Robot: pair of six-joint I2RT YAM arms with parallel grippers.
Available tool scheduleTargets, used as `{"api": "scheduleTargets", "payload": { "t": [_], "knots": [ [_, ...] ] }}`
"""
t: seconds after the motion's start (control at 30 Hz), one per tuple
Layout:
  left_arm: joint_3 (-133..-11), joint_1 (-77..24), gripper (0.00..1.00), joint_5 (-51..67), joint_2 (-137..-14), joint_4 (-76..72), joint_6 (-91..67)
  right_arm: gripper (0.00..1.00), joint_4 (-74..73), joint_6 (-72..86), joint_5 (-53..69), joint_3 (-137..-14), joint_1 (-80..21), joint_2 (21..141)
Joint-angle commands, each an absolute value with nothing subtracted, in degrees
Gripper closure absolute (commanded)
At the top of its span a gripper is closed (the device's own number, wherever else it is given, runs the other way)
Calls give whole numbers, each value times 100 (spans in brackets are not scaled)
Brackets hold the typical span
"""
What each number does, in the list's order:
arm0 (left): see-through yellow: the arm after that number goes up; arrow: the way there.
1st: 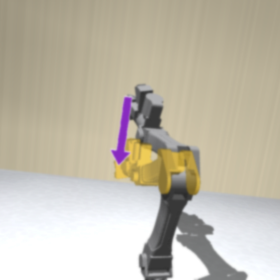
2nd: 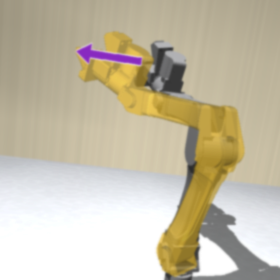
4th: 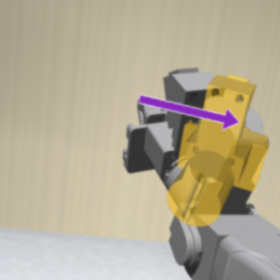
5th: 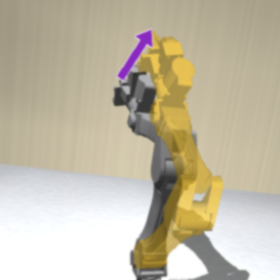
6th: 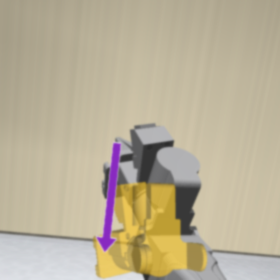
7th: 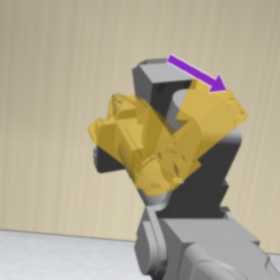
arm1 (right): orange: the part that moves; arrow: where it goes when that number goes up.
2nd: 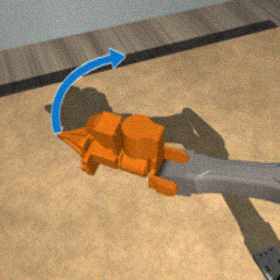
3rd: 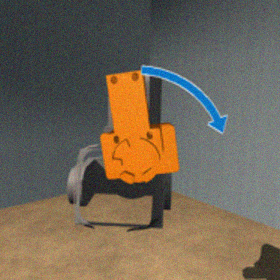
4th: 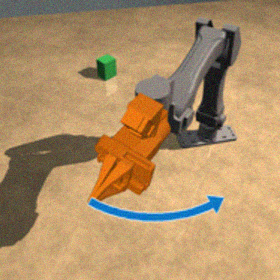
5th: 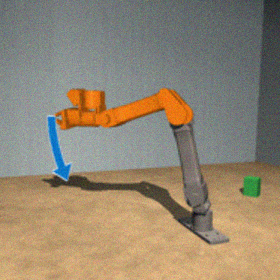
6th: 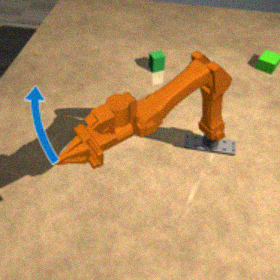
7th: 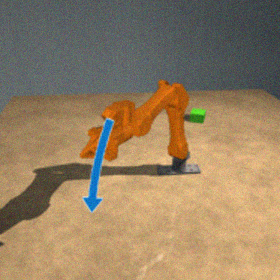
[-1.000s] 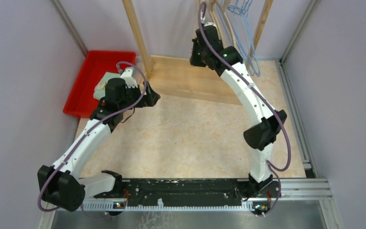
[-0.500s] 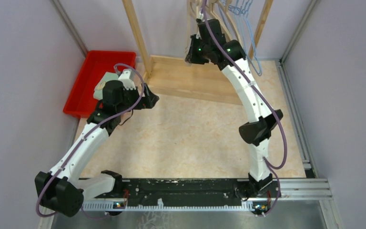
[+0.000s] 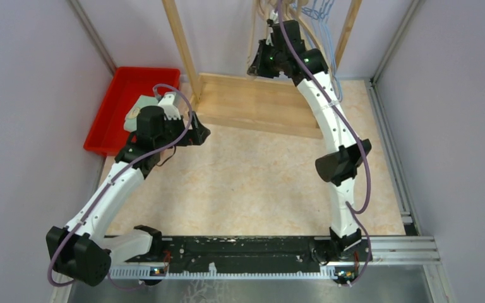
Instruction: Organize the hangers
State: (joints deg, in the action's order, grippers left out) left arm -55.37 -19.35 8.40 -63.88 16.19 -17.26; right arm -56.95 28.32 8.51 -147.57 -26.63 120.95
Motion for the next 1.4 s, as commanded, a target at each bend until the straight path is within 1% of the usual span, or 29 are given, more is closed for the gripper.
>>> {"api": "scheduleTargets", "payload": {
  "t": [0.0,0.33,0.4,0.47,0.53,0.63,0.73,0.87,0.9,0.97,1.1,1.37],
  "knots": [
    [-5749,-1916,0,829,-6473,1617,-1578,100,-5141,2967,1211,-15071,-2615,12191],
    [-5810,-1916,0,841,-6624,1633,-1457,100,-4843,3199,1751,-15100,-2357,12315],
    [-5810,-1914,0,815,-6641,1635,-1446,92,-4811,3200,1771,-15100,-2356,12323],
    [-5801,-1905,0,810,-6674,1628,-1440,87,-4806,3188,1761,-15100,-2355,12314],
    [-5780,-1907,0,827,-6694,1597,-1457,76,-4852,3164,1685,-15085,-2355,12283],
    [-5753,-1896,0,851,-6706,1546,-1473,70,-4937,3113,1616,-15025,-2347,12221],
    [-5748,-1898,0,869,-6721,1522,-1476,59,-5055,3010,1502,-14955,-2347,12131],
    [-5733,-1896,0,887,-6732,1512,-1479,34,-5138,2928,1274,-14791,-2347,11913],
    [-5719,-1898,0,885,-6724,1514,-1478,30,-5141,2913,1241,-14727,-2347,11794],
    [-5692,-1891,0,879,-6707,1495,-1477,25,-5142,2908,1134,-14511,-2347,11589],
    [-5647,-1890,0,890,-6684,1477,-1472,19,-5108,2844,859,-13941,-2351,11146],
    [-5536,-1890,0,884,-6619,1425,-1515,15,-5286,2636,503,-13196,-2382,10465]
  ]
}}
